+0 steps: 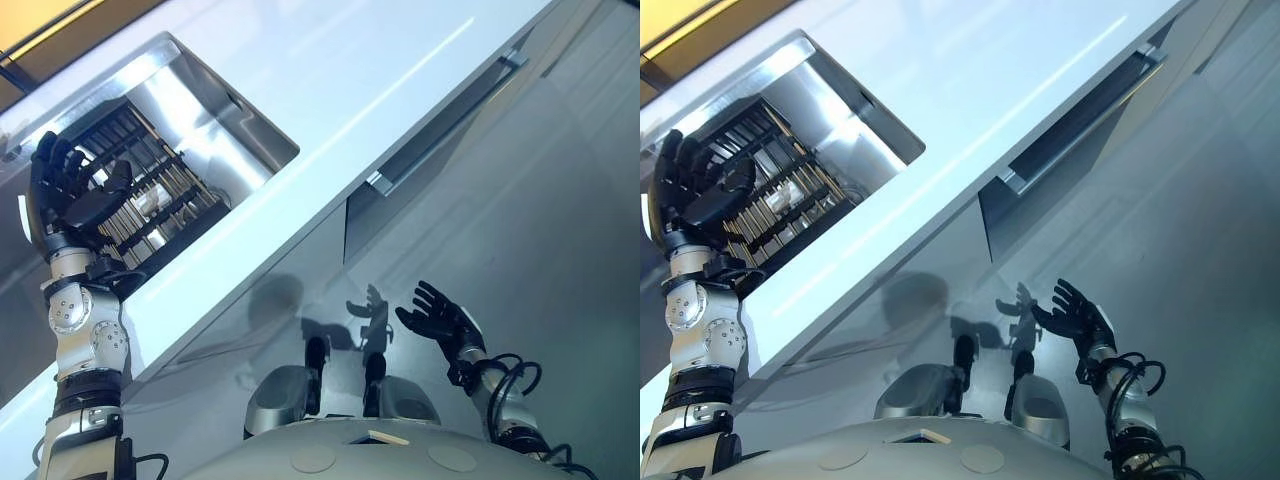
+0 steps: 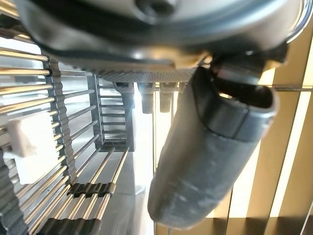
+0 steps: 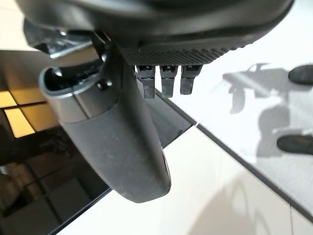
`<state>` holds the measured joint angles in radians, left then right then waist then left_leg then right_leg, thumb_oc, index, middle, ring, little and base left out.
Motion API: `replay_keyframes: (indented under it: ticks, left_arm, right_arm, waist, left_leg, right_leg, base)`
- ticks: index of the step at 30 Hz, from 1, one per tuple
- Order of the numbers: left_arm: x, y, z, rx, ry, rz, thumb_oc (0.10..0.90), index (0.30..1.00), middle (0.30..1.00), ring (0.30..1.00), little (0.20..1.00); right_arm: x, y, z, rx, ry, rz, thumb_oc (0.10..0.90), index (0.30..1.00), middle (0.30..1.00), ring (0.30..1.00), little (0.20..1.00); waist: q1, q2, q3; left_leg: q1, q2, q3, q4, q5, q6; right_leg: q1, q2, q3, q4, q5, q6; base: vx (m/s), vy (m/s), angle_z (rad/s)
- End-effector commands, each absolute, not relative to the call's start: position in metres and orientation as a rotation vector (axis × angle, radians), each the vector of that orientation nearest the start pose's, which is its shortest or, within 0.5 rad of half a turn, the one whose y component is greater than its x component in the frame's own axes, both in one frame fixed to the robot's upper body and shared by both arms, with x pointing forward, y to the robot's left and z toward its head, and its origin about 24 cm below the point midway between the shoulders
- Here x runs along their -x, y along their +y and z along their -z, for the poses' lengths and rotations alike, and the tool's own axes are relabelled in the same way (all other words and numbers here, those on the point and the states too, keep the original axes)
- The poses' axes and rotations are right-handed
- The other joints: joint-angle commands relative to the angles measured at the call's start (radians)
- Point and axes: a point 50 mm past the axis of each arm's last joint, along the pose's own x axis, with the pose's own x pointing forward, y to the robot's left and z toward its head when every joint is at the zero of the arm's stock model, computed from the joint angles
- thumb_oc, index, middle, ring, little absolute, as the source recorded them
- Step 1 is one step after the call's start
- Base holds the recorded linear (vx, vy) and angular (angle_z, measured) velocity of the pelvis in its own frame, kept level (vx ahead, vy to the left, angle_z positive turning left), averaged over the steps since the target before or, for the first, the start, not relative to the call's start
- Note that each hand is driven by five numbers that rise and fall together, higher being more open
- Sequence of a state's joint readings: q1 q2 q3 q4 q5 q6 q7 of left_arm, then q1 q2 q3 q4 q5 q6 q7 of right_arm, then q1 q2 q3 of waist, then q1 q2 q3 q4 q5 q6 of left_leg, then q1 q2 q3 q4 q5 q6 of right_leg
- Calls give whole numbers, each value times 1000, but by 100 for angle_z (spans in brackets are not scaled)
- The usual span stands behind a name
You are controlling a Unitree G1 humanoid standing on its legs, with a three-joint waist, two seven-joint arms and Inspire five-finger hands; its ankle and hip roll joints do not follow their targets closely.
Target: Pick up plates and place into dishwasher.
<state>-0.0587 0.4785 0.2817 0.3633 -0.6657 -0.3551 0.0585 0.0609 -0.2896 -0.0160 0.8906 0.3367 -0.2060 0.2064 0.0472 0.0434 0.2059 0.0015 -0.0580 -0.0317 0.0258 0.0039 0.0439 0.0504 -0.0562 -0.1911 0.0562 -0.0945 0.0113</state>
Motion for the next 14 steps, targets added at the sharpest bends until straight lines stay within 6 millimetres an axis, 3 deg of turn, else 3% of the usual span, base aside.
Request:
replay_keyframes:
  ticks: [1, 7, 14]
  left_arm:
    - [-233, 310, -36, 287, -210, -505, 800, 900, 900, 900, 900]
    - [-234, 308, -29, 319, -176, -491, 800, 900, 900, 900, 900]
    - [-237, 311, -29, 310, -153, -504, 800, 900, 900, 900, 900]
  right_arm:
    - [-152, -263, 111, 24, 680, 130, 800, 900, 900, 900, 900]
    - [-118, -270, 133, 105, 923, 138, 800, 900, 900, 900, 900]
    - [-97, -264, 145, 135, 1081, 26, 800, 900, 900, 900, 900]
  waist:
    - [-4, -4, -47]
    - [-3, -5, -75]
    - [-5, -6, -94]
  left_leg:
    - [9, -2, 19, -43, -59, -20]
    - [36, -1, 17, -46, -66, -28]
    - [52, 1, 14, -45, -72, -31]
  right_leg:
    - [-56, 24, -2, 102, -75, 29]
    - [-14, 32, -4, 61, -69, 24]
    - [3, 39, -1, 56, -75, 21]
  base:
    - [-37, -40, 9]
    - [-46, -36, 4]
    - [-15, -17, 0]
